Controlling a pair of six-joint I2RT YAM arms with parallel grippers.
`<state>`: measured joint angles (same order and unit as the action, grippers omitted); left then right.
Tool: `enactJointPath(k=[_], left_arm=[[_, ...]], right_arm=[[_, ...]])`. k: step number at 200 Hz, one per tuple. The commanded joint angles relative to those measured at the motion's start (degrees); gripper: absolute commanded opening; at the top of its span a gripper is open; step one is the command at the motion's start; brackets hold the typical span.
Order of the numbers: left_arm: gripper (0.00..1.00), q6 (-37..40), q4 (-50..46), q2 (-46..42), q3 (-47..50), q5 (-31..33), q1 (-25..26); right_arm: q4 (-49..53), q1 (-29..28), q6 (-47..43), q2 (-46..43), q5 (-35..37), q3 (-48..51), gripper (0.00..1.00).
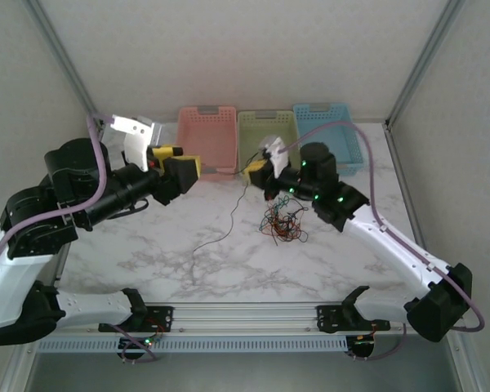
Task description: Untangle the cables
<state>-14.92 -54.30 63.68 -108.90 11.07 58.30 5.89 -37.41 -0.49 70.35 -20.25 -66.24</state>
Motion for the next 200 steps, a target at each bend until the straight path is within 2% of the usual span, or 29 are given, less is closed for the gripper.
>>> enactJointPath(k=[1,19,33,67,102,143,200], left_arm=[[0.68,0.3,-1.2,-2.0,3.1,5.1,0.1],[0.78,0.2,-1.7,-3.4,6.4,8.1,0.1],[0.81,0.0,-1.9,-4.8,9.3,10.3,0.1],[0.83,-1.0,-2.8,-8.0,15.1,13.8,0.1],[0.82,-2.6,-2.8,-11.4,21.3,12.9,0.1],[0.83,-4.0,-2.8,-14.6,25.8,13.7,0.0],[0.83,-4.9,-2.7,-16.0,29.8,14.5,-0.1]], right_arm=[[3.4,5.3,3.6,1.1,6.7,-8.8,0.00],[6.6,8.5,4.9,3.8,10.8,-16.7,0.00],[9.0,10.4,5.8,6.5,14.5,-23.1,0.00],[13.2,14.4,6.4,13.6,21.7,-38.7,0.00],[16.9,17.6,5.5,21.2,29.1,-54.5,0.00],[17.8,21.5,3.2,30.4,38.2,-67.1,0.00],[18.3,25.0,1.6,42.8,39.9,-82.4,0.00]])
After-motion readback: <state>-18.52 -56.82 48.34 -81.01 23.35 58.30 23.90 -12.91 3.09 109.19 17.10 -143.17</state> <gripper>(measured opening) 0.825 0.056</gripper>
